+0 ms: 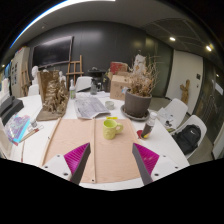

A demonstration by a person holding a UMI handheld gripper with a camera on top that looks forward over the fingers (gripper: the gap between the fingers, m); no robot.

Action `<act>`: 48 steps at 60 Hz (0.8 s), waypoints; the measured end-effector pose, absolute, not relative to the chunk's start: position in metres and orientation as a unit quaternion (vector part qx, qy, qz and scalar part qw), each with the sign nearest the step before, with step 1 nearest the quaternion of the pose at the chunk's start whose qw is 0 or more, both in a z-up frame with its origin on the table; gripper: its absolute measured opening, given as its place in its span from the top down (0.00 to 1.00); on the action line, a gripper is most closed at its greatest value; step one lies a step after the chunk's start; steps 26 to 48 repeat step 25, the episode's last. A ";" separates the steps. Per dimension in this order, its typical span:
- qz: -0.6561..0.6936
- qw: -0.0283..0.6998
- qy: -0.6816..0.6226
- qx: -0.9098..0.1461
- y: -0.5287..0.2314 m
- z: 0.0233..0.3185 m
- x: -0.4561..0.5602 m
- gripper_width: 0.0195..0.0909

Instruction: Pour water

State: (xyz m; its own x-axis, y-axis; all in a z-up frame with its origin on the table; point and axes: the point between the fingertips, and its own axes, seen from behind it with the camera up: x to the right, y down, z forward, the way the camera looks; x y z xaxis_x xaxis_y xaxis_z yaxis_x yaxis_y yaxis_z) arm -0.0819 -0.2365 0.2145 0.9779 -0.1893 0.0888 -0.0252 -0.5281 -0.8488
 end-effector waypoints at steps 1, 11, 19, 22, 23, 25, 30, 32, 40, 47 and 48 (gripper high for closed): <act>-0.087 0.482 0.061 -0.870 -0.237 0.215 -0.084 0.07; -0.097 0.485 0.064 -0.867 -0.247 0.221 -0.098 0.07; -0.090 0.483 0.062 -0.869 -0.252 0.219 -0.108 0.07; -0.090 0.480 0.063 -0.870 -0.254 0.217 -0.107 0.07; -0.090 0.480 0.063 -0.870 -0.254 0.217 -0.107 0.07; -0.092 0.479 0.062 -0.871 -0.255 0.215 -0.107 0.07; -0.092 0.479 0.062 -0.871 -0.255 0.215 -0.107 0.07; -0.092 0.479 0.062 -0.871 -0.255 0.215 -0.107 0.07; -0.092 0.479 0.062 -0.871 -0.255 0.215 -0.107 0.07; -0.092 0.479 0.062 -0.871 -0.255 0.215 -0.107 0.07; -0.092 0.479 0.062 -0.871 -0.255 0.215 -0.107 0.07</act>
